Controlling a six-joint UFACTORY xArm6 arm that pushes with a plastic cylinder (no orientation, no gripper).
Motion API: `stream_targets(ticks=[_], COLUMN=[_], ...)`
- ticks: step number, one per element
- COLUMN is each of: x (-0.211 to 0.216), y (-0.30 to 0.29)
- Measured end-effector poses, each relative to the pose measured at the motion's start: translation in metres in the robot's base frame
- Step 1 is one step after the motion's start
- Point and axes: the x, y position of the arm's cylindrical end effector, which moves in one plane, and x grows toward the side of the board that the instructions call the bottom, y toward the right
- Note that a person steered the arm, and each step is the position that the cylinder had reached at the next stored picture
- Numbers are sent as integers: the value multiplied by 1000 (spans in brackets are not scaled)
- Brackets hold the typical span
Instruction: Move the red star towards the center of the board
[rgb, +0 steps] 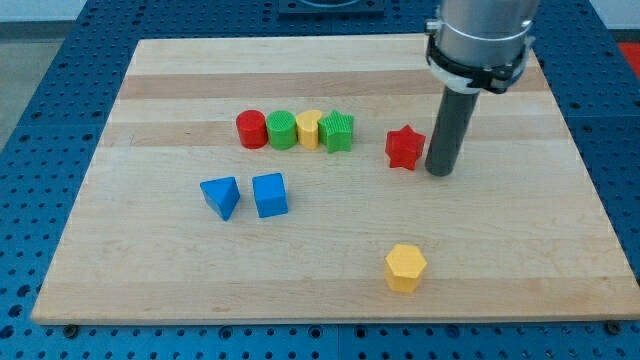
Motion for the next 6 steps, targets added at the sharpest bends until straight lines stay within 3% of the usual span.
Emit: stream_targets(ticks=[6], x=[-12], y=[-45])
